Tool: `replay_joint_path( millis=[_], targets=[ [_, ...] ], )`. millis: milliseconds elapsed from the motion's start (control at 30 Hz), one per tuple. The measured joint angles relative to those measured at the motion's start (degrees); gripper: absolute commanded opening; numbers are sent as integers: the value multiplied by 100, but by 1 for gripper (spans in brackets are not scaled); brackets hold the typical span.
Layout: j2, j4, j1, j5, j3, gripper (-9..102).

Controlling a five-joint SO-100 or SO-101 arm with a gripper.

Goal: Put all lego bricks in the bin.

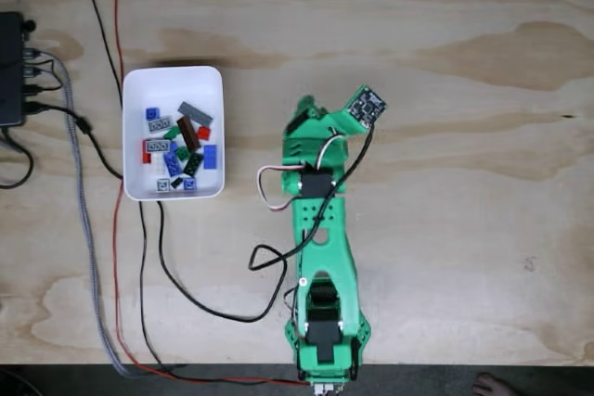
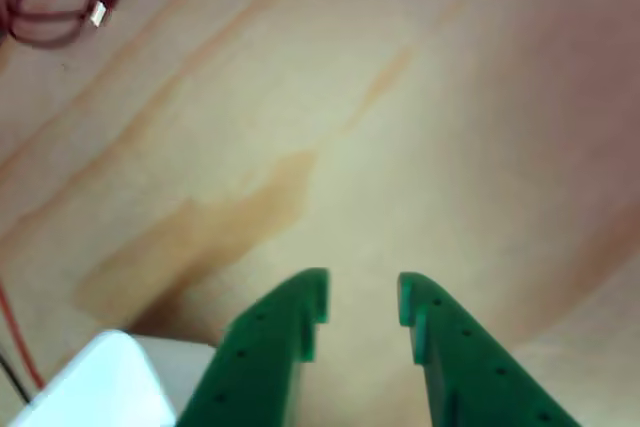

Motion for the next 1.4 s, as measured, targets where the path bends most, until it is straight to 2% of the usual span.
replay_joint_path(
  millis=[67, 167, 300, 367, 467, 733, 1400],
  targets=[
    [914, 554, 404, -1169, 1354, 0],
    [2584, 1705, 352, -2689, 2479, 0],
    [4087, 2760, 202, -3401, 3182, 3],
    [4676, 3155, -105, -3524, 3665, 1],
    [5379, 3366, -264, -3595, 4245, 0],
    [6970, 2839, -360, -3498, 5493, 1],
    [7049, 2795, -308, -3322, 5651, 1]
  ],
)
